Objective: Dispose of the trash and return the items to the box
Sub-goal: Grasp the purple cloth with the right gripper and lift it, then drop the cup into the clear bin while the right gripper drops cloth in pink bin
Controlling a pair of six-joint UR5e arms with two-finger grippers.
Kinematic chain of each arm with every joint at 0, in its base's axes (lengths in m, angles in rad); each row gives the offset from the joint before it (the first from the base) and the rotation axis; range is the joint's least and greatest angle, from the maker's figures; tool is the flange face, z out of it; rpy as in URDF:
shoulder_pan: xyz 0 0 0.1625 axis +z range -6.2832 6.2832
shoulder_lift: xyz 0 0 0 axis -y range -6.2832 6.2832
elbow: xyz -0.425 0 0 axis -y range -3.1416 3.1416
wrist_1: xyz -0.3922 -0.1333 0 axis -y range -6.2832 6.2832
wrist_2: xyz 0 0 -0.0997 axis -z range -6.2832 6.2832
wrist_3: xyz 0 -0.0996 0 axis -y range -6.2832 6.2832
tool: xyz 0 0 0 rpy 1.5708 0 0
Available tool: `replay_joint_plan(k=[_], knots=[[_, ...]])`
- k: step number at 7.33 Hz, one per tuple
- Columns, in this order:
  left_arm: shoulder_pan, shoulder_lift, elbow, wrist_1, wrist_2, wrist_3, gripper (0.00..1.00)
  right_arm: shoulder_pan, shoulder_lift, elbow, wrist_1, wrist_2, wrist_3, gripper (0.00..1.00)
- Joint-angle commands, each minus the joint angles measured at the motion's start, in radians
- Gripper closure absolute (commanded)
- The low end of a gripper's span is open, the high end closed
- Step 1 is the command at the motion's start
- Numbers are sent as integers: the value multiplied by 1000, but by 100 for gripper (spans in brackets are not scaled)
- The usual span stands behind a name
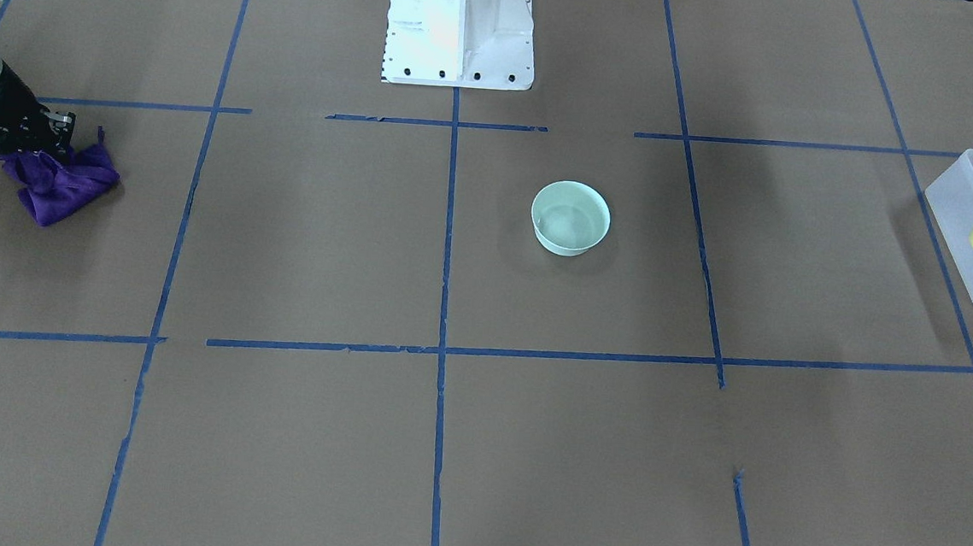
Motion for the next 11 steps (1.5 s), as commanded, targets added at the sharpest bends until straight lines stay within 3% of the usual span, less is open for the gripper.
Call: replay_joint_plan(k=[1,2,3,4,6,7,9,11], knots=[[-80,0,71,-2,3,138,100,90,-10,59,-3,60,-1,100],[-85,0,110,-5,4,177,100,156,-13,76,-3,133,-3,100],[-86,4,135,-10,91,201,100,213,-16,96,-4,177,-3,100],[-86,10,140,-13,133,208,100,241,-19,116,-13,177,-3,100],[-86,36,192,-27,130,259,100,311,-17,192,-125,175,-38,100],[-86,43,250,-74,125,278,100,401,-14,225,-239,175,-187,100],[-85,50,373,-225,100,271,100,565,88,312,-602,177,-471,100],[-79,50,393,-243,12,269,100,696,189,323,-852,174,-701,100]])
